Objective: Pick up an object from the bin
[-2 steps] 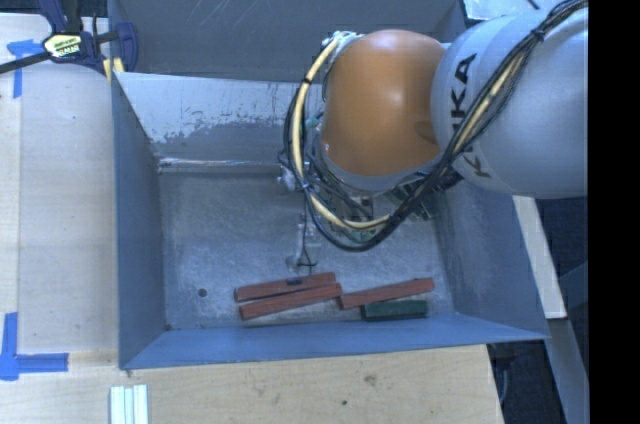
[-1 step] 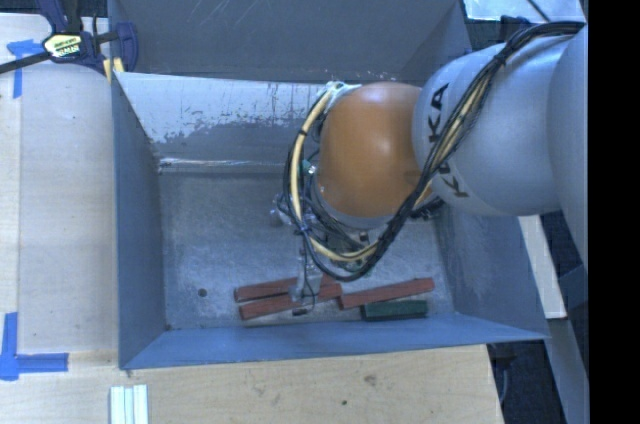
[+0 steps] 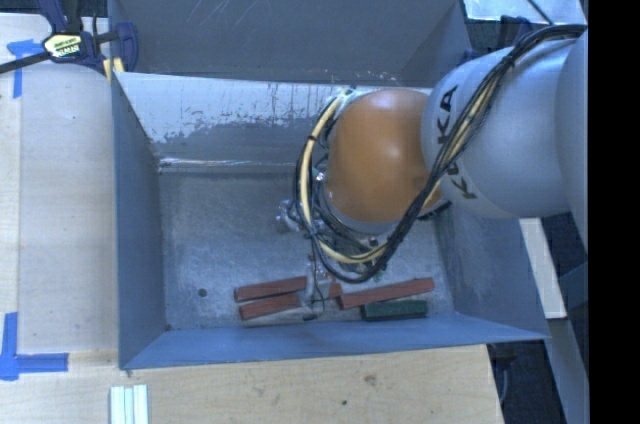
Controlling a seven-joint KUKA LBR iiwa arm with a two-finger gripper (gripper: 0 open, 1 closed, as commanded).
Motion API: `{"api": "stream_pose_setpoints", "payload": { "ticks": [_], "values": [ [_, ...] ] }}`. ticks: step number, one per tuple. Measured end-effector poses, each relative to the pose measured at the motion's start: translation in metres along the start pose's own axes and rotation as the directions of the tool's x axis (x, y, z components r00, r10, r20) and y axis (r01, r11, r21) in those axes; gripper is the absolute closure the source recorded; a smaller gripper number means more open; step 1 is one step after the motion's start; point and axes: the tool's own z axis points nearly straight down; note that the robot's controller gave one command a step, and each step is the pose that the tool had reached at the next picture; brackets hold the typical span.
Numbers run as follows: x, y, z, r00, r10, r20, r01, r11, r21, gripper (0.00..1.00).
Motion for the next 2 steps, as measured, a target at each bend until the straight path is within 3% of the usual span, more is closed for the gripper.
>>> {"api": "stream_pose_setpoints", "payload": {
  "ticks": [1,2],
  "values": [
    [-0.001,-0.002,-0.014,1.000,-0.015,0.006,0.015,1.000,0.000,0.00],
    [0.009,0.005,0.056,0.997,0.071,0.002,-0.071,0.997,0.000,0.00]
  ]
}}
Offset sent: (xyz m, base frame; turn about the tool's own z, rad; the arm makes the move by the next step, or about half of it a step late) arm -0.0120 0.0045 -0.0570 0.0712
